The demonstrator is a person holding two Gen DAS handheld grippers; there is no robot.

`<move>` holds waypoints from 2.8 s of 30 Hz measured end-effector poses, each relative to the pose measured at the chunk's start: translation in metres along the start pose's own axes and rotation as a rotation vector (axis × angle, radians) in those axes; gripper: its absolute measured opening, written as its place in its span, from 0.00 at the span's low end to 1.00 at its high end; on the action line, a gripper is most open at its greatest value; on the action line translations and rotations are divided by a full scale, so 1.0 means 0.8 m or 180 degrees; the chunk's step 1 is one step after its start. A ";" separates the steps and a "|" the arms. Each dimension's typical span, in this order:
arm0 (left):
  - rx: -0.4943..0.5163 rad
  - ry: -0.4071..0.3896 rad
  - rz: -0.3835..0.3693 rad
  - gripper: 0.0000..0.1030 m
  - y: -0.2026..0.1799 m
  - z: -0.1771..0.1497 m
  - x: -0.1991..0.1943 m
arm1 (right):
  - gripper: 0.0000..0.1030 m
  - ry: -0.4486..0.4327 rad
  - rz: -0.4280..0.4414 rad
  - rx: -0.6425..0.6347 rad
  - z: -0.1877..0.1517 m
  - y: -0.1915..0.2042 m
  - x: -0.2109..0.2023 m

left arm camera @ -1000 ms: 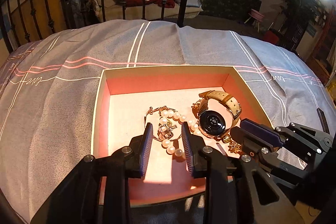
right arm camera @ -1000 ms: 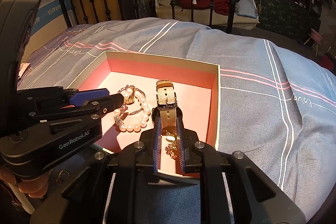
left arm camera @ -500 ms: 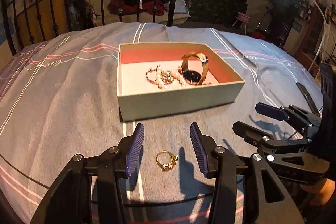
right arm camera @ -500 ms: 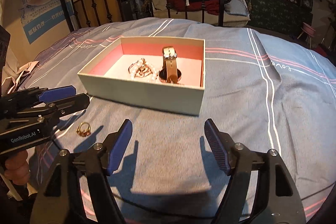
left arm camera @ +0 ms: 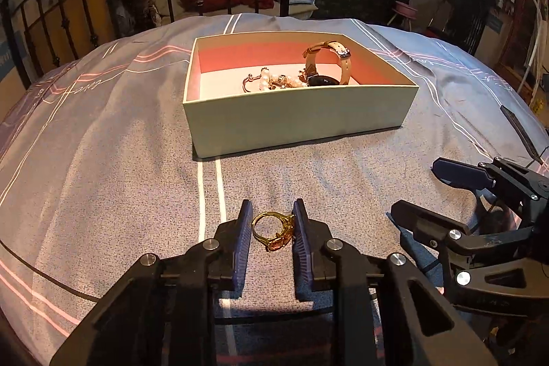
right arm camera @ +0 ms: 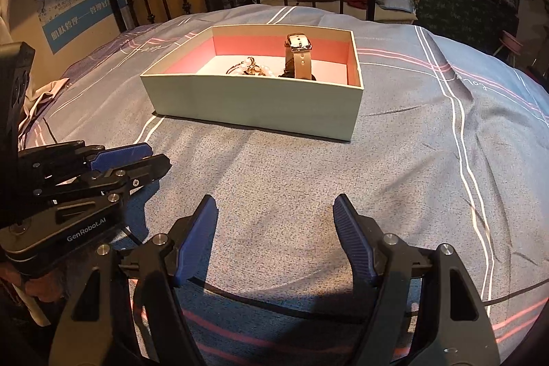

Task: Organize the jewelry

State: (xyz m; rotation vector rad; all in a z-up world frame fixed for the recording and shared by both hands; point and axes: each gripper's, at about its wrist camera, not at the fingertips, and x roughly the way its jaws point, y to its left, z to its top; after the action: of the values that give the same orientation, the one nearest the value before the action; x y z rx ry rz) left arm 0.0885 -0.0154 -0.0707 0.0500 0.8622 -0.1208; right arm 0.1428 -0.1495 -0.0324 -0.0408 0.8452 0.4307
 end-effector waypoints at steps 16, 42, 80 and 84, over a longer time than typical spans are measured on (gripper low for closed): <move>-0.0103 -0.0100 -0.0125 0.23 -0.005 0.021 -0.023 | 0.11 -0.0200 0.0075 -0.0130 0.013 0.005 -0.011; -0.0232 -0.0084 0.0052 0.23 0.002 0.140 0.057 | 0.11 -0.0271 -0.0055 -0.0066 0.123 -0.018 0.045; -0.0538 -0.0240 0.0130 0.64 0.021 0.135 0.010 | 0.86 -0.0501 -0.0286 -0.0188 0.105 -0.008 0.019; -0.0507 -0.0682 0.0127 0.88 0.024 0.111 -0.042 | 0.95 -0.0896 -0.0408 -0.0025 0.088 -0.018 -0.022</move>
State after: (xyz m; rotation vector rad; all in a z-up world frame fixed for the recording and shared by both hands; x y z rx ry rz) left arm 0.1361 -0.0014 0.0127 -0.0935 0.6541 -0.0191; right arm 0.1886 -0.1548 0.0251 -0.0401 0.5602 0.3103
